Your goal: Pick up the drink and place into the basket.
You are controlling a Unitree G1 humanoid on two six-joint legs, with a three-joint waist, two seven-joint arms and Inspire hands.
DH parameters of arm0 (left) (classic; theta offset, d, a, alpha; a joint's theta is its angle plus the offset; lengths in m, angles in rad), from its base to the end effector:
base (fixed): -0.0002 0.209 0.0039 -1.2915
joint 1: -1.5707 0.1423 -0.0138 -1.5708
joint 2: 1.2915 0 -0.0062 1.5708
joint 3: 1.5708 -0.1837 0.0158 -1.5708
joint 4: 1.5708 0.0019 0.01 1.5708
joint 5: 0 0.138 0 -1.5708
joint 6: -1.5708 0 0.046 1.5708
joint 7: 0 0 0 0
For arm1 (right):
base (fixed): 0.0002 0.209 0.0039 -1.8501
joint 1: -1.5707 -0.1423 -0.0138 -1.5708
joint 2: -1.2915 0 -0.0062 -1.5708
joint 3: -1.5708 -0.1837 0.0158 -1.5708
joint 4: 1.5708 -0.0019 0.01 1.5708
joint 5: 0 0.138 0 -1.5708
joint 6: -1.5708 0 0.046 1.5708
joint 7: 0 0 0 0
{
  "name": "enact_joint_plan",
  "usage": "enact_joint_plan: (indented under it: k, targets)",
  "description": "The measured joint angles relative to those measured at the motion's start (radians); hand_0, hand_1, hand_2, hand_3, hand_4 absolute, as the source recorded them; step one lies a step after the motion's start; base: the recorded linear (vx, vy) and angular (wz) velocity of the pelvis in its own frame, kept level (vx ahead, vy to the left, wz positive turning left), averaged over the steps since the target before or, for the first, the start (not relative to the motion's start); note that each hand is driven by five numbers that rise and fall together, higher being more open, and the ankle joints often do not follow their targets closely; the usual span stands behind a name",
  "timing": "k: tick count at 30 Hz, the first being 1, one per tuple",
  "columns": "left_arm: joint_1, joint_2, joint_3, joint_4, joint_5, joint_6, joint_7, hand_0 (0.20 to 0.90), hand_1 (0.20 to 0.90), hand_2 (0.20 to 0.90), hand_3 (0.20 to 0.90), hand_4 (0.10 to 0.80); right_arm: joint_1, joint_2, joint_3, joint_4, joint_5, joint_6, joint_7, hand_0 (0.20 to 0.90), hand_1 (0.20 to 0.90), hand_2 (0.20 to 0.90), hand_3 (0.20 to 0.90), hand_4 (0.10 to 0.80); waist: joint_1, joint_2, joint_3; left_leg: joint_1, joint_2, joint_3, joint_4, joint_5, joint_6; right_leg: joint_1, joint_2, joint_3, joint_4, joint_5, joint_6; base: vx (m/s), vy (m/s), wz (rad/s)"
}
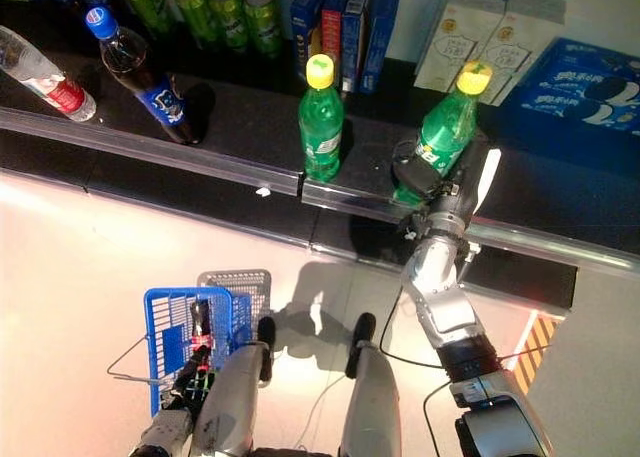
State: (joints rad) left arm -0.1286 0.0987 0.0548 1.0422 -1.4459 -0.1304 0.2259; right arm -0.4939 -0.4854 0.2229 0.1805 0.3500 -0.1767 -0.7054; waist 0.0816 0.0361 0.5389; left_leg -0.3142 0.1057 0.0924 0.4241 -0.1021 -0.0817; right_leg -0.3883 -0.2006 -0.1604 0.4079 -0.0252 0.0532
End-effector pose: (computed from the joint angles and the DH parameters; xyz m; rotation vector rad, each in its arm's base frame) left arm 0.1489 0.1898 -0.0932 -1.1540 0.7248 0.9740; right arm 0.2842 -0.1812 0.1405 -0.0276 -0.4443 -0.4519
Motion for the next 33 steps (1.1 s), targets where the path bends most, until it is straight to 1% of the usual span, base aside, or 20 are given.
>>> enact_joint_plan:
  k: [6,7,10,14,15,16,18,20,21,24,25,29,33]
  targets:
    - [0.000,-0.002,0.005,0.010,0.000,0.001,-0.001,0.300,0.300,0.300,0.200,0.100,0.004,0.011,-0.002,0.041,0.002,0.001,0.001,0.300,0.300,0.300,0.200,0.100,-0.002,0.002,0.000,0.022,-0.002,-0.003,0.000,0.000,0.001,0.024,-0.003,-0.002,0.009,-0.005,0.000,-0.003,0.002,0.01]
    - [0.000,-0.002,0.006,0.010,0.000,0.001,-0.002,0.300,0.300,0.300,0.200,0.100,0.007,0.011,-0.006,0.042,0.002,0.001,0.001,0.300,0.300,0.300,0.200,0.100,-0.003,0.002,0.000,0.025,-0.003,-0.004,-0.002,-0.005,0.006,0.026,-0.004,-0.002,0.010,-0.005,0.001,0.000,0.000,0.00]
    - [0.002,-0.002,0.014,0.018,0.000,0.008,-0.003,0.300,0.300,0.300,0.200,0.100,0.018,0.011,-0.008,0.043,0.003,0.001,0.004,0.300,0.300,0.300,0.200,0.100,-0.004,0.004,-0.001,0.035,-0.002,-0.005,-0.004,-0.005,0.006,0.035,-0.004,-0.003,0.011,-0.007,0.004,0.000,0.000,0.00]
    - [0.011,-0.005,0.021,0.018,-0.001,0.010,-0.008,0.300,0.300,0.300,0.200,0.100,0.038,0.011,-0.028,0.033,0.003,-0.010,0.044,0.300,0.300,0.300,0.200,0.100,-0.008,0.008,-0.001,0.037,0.001,-0.006,-0.004,-0.004,0.005,0.038,-0.001,-0.004,0.011,-0.007,0.003,0.000,0.000,0.00]
    - [0.014,-0.009,0.041,0.017,-0.006,0.009,-0.018,0.300,0.300,0.300,0.200,0.100,0.046,0.011,-0.034,0.019,0.004,-0.010,0.066,0.300,0.300,0.300,0.200,0.100,-0.011,0.008,-0.001,0.038,0.002,-0.006,-0.007,-0.004,0.004,0.039,-0.001,-0.005,0.011,-0.008,0.002,0.000,0.000,0.00]
    - [0.014,-0.010,0.042,0.016,-0.011,0.009,-0.021,0.300,0.300,0.300,0.200,0.100,0.054,0.011,-0.037,0.007,0.005,-0.010,0.076,0.300,0.300,0.300,0.200,0.100,-0.011,0.008,-0.001,0.039,0.002,-0.006,-0.008,-0.003,0.004,0.039,0.000,-0.004,0.010,-0.008,0.002,0.000,0.000,0.00]
    - [0.016,-0.011,0.045,0.015,-0.032,0.009,-0.024,0.300,0.300,0.300,0.200,0.100,0.109,0.011,-0.037,-0.048,0.006,-0.009,0.147,0.300,0.300,0.300,0.200,0.100,-0.013,0.009,-0.001,0.056,0.002,-0.006,-0.023,-0.001,0.000,0.050,0.001,-0.005,0.008,-0.009,-0.004,-0.018,-0.002,0.00]
    - [0.018,-0.013,0.050,0.014,-0.034,0.006,-0.030,0.300,0.300,0.300,0.200,0.100,0.136,0.011,-0.036,-0.078,0.008,-0.009,0.191,0.300,0.300,0.300,0.200,0.100,-0.016,0.009,-0.001,0.066,0.003,-0.006,-0.028,0.000,-0.001,0.057,0.002,-0.007,0.008,-0.014,-0.004,-0.016,-0.003,0.00]
    - [0.020,-0.015,0.059,0.014,-0.036,0.004,-0.043,0.300,0.300,0.300,0.200,0.100,0.160,0.011,-0.035,-0.107,0.022,-0.008,0.255,0.300,0.300,0.300,0.200,0.100,-0.021,0.009,-0.001,0.076,0.004,-0.007,-0.037,0.001,-0.003,0.066,0.002,-0.009,0.006,-0.017,-0.004,0.011,-0.024,0.03]
    - [0.022,-0.022,0.080,0.013,-0.036,-0.014,-0.046,0.300,0.300,0.300,0.200,0.100,0.198,0.011,-0.014,-0.167,0.092,-0.007,0.369,0.300,0.300,0.300,0.200,0.100,-0.029,0.009,-0.001,0.113,0.006,-0.010,-0.060,0.003,-0.006,0.100,0.002,-0.024,0.005,-0.030,-0.006,0.023,-0.019,0.08]
    - [0.022,-0.023,0.080,0.013,-0.036,-0.018,-0.048,0.300,0.300,0.300,0.200,0.100,0.202,0.010,-0.009,-0.179,0.100,-0.006,0.390,0.300,0.300,0.300,0.200,0.100,-0.029,0.009,-0.001,0.120,0.007,-0.010,-0.063,0.003,-0.006,0.106,0.003,-0.025,0.005,-0.033,-0.007,0.030,-0.006,0.07]
    - [0.047,-0.033,0.080,-0.019,-0.036,-0.043,-0.071,0.300,0.300,0.300,0.200,0.100,0.206,0.007,0.033,-0.300,0.195,-0.003,0.550,0.300,0.300,0.300,0.200,0.100,-0.026,0.006,-0.003,0.172,0.012,-0.011,-0.099,0.010,-0.018,0.146,0.007,-0.031,0.000,-0.047,-0.009,0.045,0.008,0.01]
    - [0.098,-0.045,0.075,-0.089,-0.017,-0.071,-0.088,0.300,0.300,0.300,0.200,0.100,0.206,0.002,0.070,-0.397,0.293,0.026,0.673,0.300,0.300,0.300,0.200,0.100,-0.025,0.006,-0.007,0.232,0.014,-0.023,-0.140,0.016,-0.025,0.212,0.009,-0.052,-0.028,-0.053,-0.004,0.041,0.013,0.11]
